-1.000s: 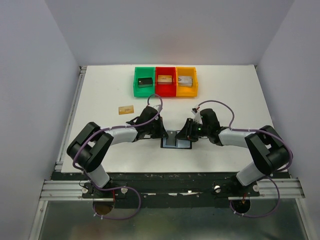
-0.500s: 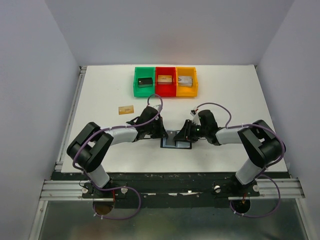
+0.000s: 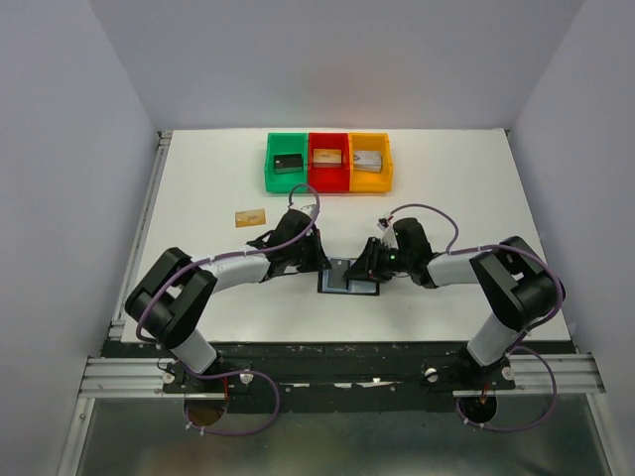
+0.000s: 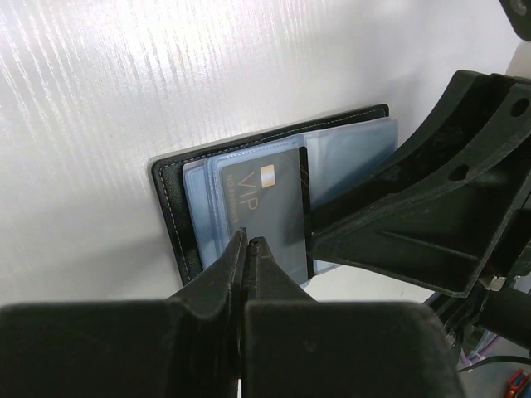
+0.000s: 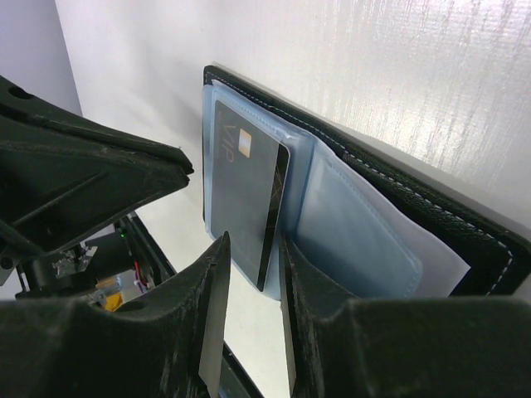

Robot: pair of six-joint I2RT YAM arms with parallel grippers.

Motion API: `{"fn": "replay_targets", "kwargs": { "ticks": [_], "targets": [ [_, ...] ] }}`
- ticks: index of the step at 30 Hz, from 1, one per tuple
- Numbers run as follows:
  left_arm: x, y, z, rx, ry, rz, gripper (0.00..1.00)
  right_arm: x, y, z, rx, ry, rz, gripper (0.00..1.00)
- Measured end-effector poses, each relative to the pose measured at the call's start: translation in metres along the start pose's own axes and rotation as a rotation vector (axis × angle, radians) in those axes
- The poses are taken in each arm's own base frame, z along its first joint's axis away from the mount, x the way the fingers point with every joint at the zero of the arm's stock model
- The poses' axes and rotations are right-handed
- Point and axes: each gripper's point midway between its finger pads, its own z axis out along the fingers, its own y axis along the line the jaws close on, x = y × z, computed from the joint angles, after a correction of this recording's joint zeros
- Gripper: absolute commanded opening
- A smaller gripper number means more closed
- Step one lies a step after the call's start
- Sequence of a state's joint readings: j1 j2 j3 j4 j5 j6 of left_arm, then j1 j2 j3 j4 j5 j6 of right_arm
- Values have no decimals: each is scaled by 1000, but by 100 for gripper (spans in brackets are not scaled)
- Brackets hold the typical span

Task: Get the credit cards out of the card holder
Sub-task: Remove the credit card from the card holder.

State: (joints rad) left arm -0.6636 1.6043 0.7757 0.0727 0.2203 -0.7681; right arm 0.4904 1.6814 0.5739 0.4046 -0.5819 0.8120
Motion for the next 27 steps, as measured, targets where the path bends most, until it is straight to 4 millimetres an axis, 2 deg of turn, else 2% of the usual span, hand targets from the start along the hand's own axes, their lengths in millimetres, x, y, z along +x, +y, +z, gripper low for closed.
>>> {"fn": "replay_targets", "kwargs": {
  "ticks": [7, 14, 27],
  "targets": [
    [-1, 0, -1, -4, -3, 1, 0, 0, 1, 0, -6, 1, -2, 38],
    [8, 15, 4, -57, 25, -5, 0, -1, 2, 1, -12, 1, 2, 38],
    [5, 15, 6, -72, 30, 3, 0, -4, 6, 4, -39, -9, 20, 38]
  ]
}}
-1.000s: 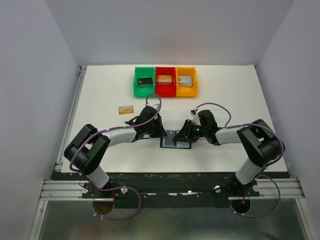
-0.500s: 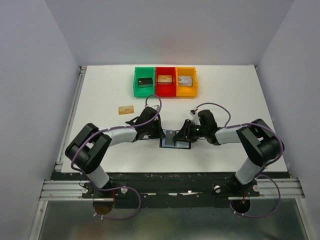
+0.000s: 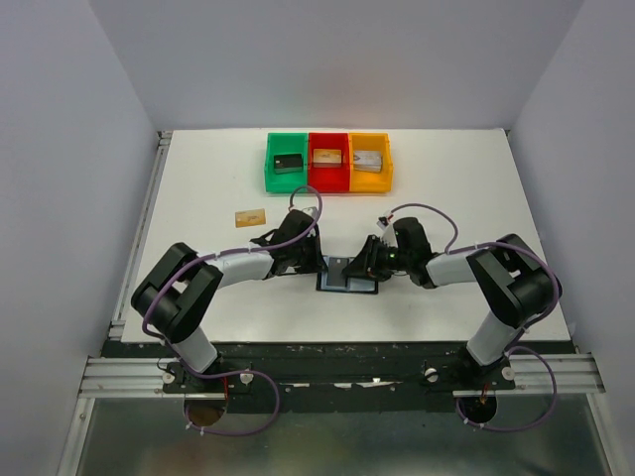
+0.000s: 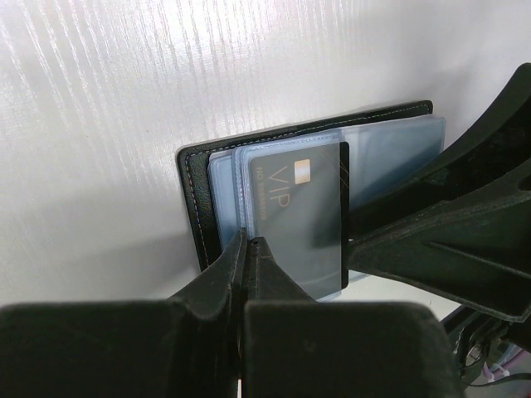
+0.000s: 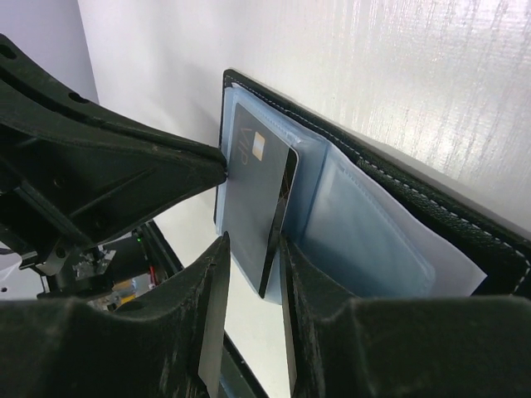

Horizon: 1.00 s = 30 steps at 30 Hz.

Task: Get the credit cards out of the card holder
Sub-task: Remove the credit card from the card holder.

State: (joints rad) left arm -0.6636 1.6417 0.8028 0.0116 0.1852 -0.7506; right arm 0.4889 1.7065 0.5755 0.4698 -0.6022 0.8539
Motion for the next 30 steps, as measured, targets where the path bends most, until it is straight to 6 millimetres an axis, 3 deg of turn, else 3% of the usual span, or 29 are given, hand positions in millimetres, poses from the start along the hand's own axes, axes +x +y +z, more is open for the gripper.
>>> {"fn": "replay_targets", "kwargs": {
  "ticks": [30],
  "targets": [
    [-8, 2, 4, -15, -32, 15, 0, 3, 3, 6, -162, 1, 126, 38]
  ]
}}
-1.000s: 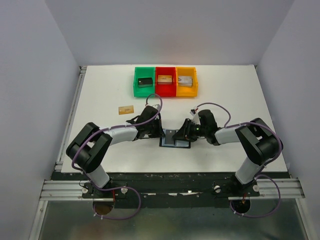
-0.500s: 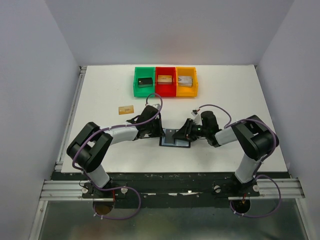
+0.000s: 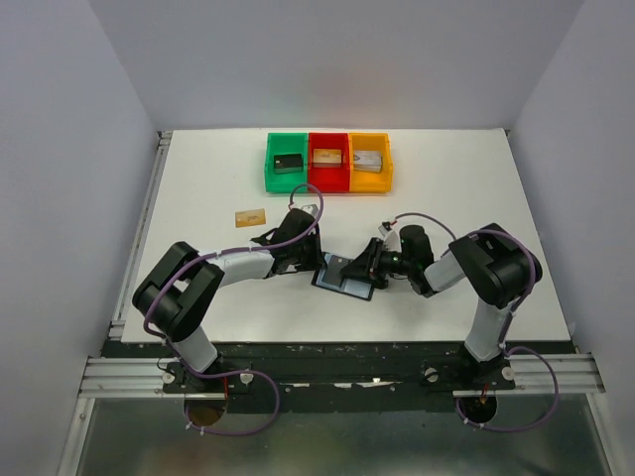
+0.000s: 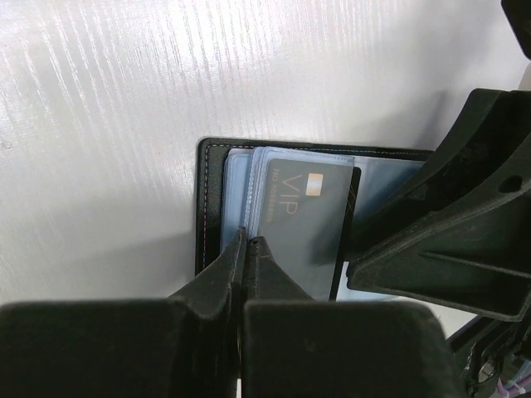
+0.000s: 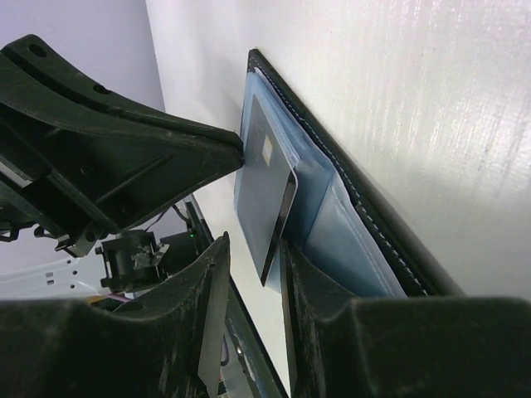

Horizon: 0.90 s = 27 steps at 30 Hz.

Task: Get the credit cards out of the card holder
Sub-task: Remove the credit card from the card holder.

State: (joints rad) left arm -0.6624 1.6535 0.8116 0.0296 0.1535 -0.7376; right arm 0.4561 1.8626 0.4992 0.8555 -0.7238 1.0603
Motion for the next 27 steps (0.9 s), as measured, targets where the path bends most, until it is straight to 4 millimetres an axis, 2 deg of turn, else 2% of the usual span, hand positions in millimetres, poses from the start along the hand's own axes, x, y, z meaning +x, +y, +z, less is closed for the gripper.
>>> {"fn": "replay_targets", "kwargs": {
  "ticks": [27],
  "targets": [
    [7, 1, -4, 3, -14, -2, 0, -6, -1, -3, -25, -63, 60, 38]
  ]
}}
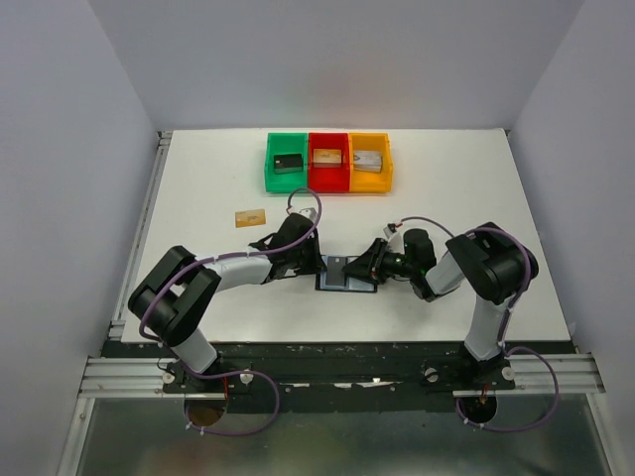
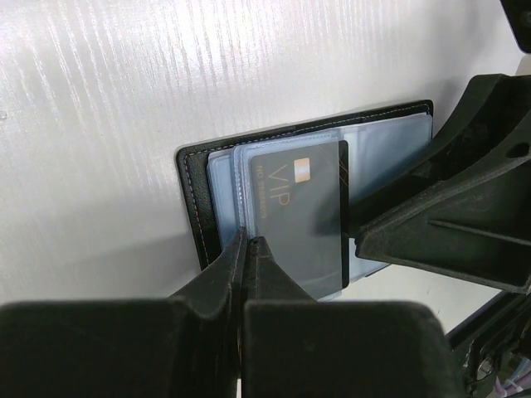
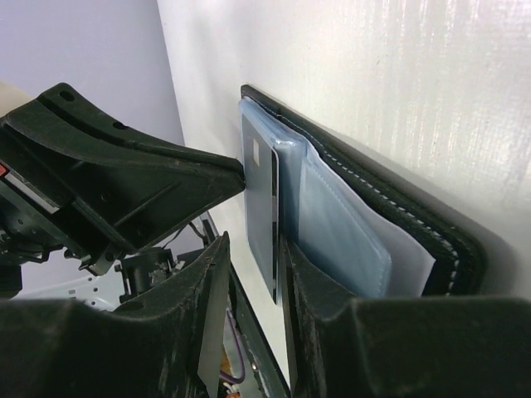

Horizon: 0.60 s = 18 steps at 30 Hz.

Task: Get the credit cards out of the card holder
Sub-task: Remove the credit card from the card holder.

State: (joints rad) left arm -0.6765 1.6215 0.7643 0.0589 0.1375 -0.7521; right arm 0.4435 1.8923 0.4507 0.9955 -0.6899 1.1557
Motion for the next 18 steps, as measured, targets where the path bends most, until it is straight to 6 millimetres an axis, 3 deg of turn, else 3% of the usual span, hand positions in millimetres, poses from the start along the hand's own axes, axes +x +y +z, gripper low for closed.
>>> {"fn": "replay_targets", "kwargs": {
  "ticks": [18],
  "targets": [
    [0, 0, 0, -16, -17, 16, 0, -1, -1, 3, -49, 2, 59, 38]
  ]
}}
